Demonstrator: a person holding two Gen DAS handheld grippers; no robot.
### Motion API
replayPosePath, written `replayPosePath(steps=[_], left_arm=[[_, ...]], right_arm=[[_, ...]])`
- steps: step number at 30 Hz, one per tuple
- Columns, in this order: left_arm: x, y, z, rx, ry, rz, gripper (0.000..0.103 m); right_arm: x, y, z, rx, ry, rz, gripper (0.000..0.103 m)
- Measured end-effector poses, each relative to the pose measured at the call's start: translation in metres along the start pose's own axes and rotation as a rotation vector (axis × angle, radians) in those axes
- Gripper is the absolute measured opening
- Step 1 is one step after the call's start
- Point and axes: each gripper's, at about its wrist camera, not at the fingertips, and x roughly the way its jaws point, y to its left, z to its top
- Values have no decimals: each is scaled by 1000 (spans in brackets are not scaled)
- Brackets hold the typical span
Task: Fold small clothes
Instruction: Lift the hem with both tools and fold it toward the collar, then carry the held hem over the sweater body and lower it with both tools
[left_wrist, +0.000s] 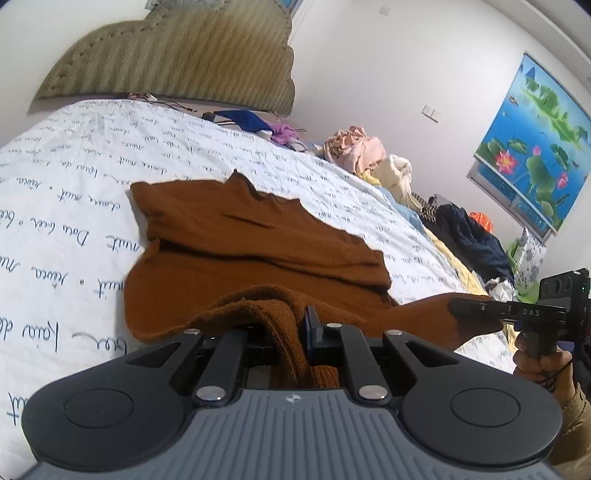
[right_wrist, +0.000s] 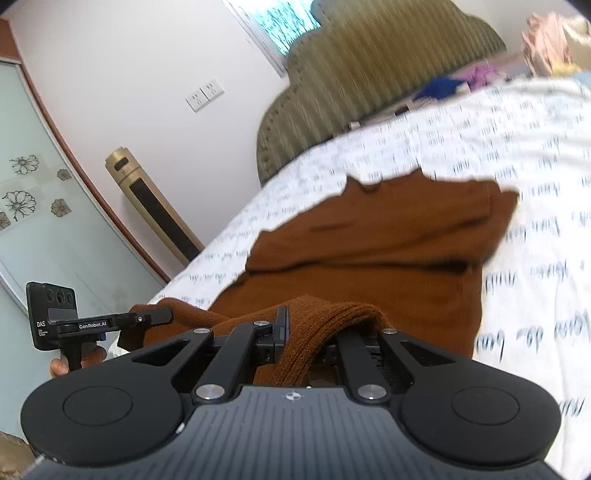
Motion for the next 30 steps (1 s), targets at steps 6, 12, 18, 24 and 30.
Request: replayPosePath(steps=[6,12,18,24,30], left_arm=[[1,-3,11,-9,-9,-17,12],[7,5,9,-35,7,-11,12],[11,1,16,-32,-17,34,11],[13,-13,33,26,-34,35,11],[17,-16,47,45,-36,41,12]], right_arm=[[-4,0,8,11,-68,14,11],[-6,-11,6,43,-85,-4,11],[-2,-14,8,44,-94,-12,11],[-1,-14,17,46,-126,-1,11],[-4,-20,26,58,-159,-12,11]])
